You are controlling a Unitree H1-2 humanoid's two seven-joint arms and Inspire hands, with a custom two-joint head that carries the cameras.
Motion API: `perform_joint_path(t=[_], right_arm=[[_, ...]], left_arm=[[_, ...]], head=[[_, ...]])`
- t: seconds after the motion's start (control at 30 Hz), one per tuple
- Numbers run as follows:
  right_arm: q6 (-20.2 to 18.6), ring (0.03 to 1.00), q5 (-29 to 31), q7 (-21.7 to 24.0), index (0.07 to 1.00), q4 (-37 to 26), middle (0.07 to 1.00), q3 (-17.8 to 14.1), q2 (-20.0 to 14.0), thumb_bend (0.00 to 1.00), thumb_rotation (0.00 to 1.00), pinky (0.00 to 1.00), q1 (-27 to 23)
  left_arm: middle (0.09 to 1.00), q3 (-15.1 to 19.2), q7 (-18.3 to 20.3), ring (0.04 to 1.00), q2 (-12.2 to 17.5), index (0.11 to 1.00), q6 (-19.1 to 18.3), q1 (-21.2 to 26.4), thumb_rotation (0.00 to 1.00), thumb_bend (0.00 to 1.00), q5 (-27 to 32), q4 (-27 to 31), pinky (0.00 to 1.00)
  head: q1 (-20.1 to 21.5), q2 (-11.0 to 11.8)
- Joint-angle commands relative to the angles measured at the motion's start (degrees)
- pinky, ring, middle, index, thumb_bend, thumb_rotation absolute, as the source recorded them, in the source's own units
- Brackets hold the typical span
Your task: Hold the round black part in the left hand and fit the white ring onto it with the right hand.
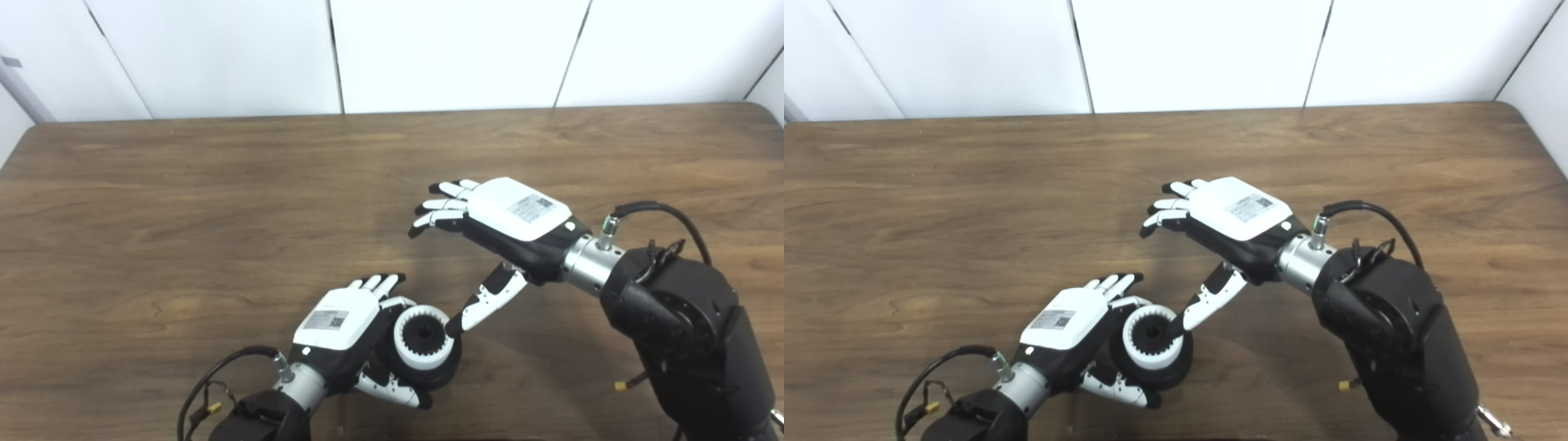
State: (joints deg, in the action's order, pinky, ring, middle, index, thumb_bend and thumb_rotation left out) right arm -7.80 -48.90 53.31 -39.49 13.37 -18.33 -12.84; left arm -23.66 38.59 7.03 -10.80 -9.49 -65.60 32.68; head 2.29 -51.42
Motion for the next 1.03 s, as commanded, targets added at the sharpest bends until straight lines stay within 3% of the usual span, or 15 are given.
perform_joint_path(t=[0.0,0.37,0.7,1.0], right_arm=[[-0.5,0.979,0.6,-1.2,0.800,-1.9,0.895,-0.8,-0.2,1.00,0.58,0.97,-2.6],[-1.7,0.982,0.5,-0.7,0.801,-1.9,0.895,-1.2,-0.8,1.00,0.59,0.97,-3.3],[-2.2,0.991,0.6,-1.3,0.805,-0.3,0.903,-1.7,-0.6,1.00,0.60,0.98,-3.8],[-6.8,0.993,3.3,0.4,0.825,-0.8,0.915,-3.6,-1.7,1.00,0.62,0.99,-4.0]], left_arm=[[1.000,0.7,2.6,1.000,0.4,1.000,-1.6,-0.5,0.41,1.00,-1.6,-0.8,1.00],[1.000,4.0,6.5,1.000,0.4,1.000,-2.0,1.9,0.39,1.00,-1.0,2.7,1.00],[1.000,9.8,20.0,1.000,2.4,1.000,-5.7,8.2,0.42,1.00,3.1,8.7,1.00],[1.000,14.8,24.6,1.000,5.9,1.000,-10.4,11.5,0.48,1.00,9.5,11.4,1.00]], head=[[0.1,0.0],[-0.6,0.5],[-2.0,1.0],[-2.1,1.2]])
